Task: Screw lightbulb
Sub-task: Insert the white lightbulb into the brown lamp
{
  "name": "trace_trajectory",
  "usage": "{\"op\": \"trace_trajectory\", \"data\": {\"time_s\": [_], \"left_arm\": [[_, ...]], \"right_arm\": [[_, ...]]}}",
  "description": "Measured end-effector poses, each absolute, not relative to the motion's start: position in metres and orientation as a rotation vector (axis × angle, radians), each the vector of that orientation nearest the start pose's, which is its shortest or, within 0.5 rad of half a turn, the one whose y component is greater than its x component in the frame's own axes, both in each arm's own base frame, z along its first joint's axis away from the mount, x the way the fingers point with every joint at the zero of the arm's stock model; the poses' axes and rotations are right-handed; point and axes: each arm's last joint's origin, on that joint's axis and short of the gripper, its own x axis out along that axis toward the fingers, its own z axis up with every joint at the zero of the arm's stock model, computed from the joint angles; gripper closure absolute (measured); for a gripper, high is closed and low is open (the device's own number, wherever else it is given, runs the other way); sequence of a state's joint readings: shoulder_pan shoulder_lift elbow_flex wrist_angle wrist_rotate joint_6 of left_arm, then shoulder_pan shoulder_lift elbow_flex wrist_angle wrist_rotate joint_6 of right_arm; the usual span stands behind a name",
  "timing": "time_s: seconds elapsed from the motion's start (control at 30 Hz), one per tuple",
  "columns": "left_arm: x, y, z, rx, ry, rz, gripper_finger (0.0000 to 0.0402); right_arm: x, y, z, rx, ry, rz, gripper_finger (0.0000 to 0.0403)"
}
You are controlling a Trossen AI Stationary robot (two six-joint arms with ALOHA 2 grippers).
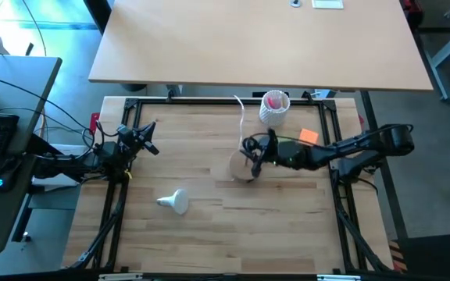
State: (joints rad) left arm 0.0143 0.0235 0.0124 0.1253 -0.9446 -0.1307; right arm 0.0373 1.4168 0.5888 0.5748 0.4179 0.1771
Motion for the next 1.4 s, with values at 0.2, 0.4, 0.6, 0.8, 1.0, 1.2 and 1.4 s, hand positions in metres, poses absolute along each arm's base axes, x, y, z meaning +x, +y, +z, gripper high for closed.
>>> {"op": "trace_trajectory", "data": {"time_s": [0.2,0.4,0.6,0.8,1.0,1.2,1.4], "left_arm": [[0.086,0.025,0.177,-0.216,-0.191,0.947,0.0401],[0.086,0.025,0.177,-0.267,-0.217,0.942,0.0401],[0.086,0.025,0.177,-0.269,-0.218,0.942,0.0401],[0.086,0.025,0.177,-0.269,-0.218,0.942,0.0400],[0.086,0.025,0.177,-0.269,-0.218,0.942,0.0400],[0.086,0.025,0.177,-0.269,-0.218,0.942,0.0400],[0.086,0.025,0.177,-0.269,-0.218,0.942,0.0401]], "right_arm": [[0.277,0.025,0.199,0.104,0.222,-0.437,0.0267],[0.272,0.035,0.195,0.044,0.239,-0.594,0.0267],[0.274,0.030,0.194,0.126,0.237,-0.545,0.0267],[0.277,0.030,0.191,0.173,0.222,-0.562,0.0266],[0.282,0.031,0.180,0.210,0.242,-0.530,0.0223],[0.281,0.030,0.181,0.177,0.252,-0.527,0.0214],[0.277,0.036,0.201,0.090,0.216,-0.495,0.0212]]}}
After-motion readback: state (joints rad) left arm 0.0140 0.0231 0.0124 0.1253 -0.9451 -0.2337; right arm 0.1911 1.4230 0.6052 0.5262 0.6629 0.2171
